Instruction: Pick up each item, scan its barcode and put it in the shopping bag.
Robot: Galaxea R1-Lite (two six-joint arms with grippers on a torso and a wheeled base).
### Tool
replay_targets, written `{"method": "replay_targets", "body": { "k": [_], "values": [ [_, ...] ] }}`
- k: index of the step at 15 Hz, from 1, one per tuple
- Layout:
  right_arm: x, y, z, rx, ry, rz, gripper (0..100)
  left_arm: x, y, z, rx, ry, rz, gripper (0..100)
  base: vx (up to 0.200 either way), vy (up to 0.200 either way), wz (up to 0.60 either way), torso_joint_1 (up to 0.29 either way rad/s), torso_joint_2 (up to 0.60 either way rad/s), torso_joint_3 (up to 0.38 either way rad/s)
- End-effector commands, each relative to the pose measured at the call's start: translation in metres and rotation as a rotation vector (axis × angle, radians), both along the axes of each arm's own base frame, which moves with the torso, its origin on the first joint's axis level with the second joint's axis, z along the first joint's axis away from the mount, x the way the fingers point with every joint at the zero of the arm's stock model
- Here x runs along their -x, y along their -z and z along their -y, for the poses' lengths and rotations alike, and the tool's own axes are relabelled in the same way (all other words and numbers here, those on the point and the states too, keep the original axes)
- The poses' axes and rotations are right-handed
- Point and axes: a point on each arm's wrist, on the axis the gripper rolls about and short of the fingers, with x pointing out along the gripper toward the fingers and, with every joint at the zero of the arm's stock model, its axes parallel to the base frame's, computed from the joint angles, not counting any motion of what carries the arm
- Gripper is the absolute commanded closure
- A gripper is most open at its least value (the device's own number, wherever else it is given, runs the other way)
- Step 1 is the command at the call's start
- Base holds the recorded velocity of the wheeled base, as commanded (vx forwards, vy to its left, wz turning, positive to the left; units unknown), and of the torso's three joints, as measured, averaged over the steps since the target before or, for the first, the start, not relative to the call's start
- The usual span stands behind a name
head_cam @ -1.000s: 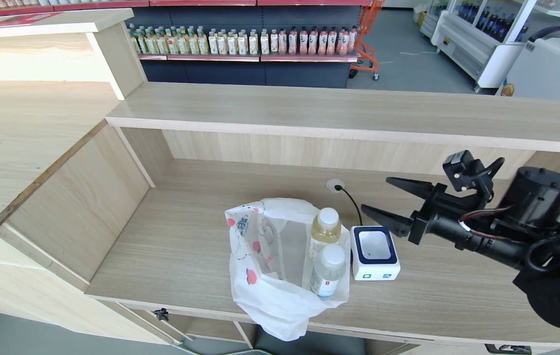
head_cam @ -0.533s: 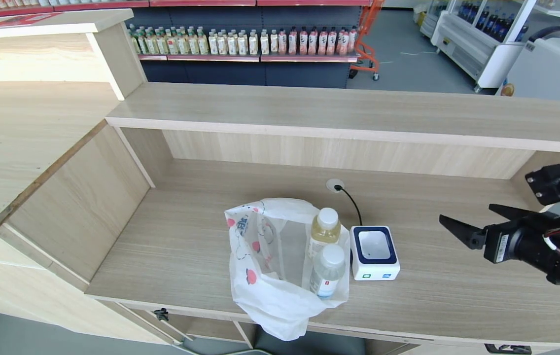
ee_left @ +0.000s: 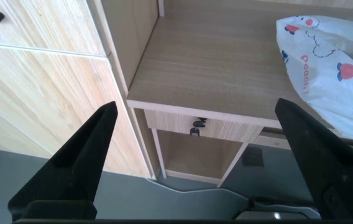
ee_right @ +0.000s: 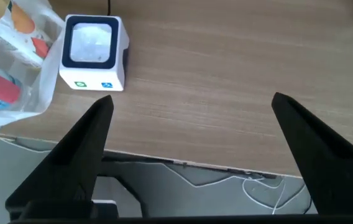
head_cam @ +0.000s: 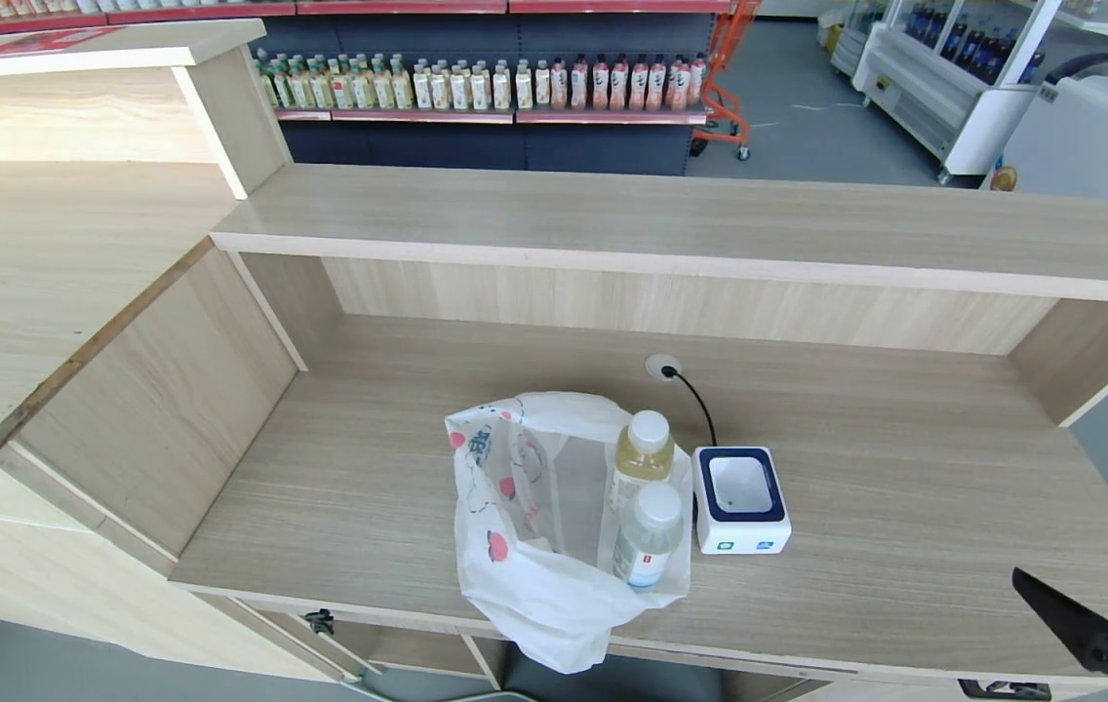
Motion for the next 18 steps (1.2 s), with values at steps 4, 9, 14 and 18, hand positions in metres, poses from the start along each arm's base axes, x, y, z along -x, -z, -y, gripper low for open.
{"method": "replay_targets", "body": {
  "k": [4,9,14,18],
  "values": [
    [0.084,0.025,-0.002,0.007,0.036,0.140,0,0.000,0.000,0.000,0.000,0.000,0.001,0,0.000,0.000,0.00,0.000,0.00,0.000],
    [0.108,0.048,-0.005,0.008,0.050,0.155,0,0.000,0.000,0.000,0.002,0.000,0.001,0,0.000,0.000,0.00,0.000,0.00,0.000],
    [0.108,0.052,-0.005,-0.013,0.052,0.116,0,0.000,0.000,0.000,0.002,0.000,0.001,0,0.000,0.000,0.00,0.000,0.00,0.000],
    [0.108,0.052,-0.005,-0.009,0.051,0.114,0,0.000,0.000,0.000,0.000,0.000,0.001,0,0.000,0.000,0.00,0.000,0.00,0.000]
  ]
}}
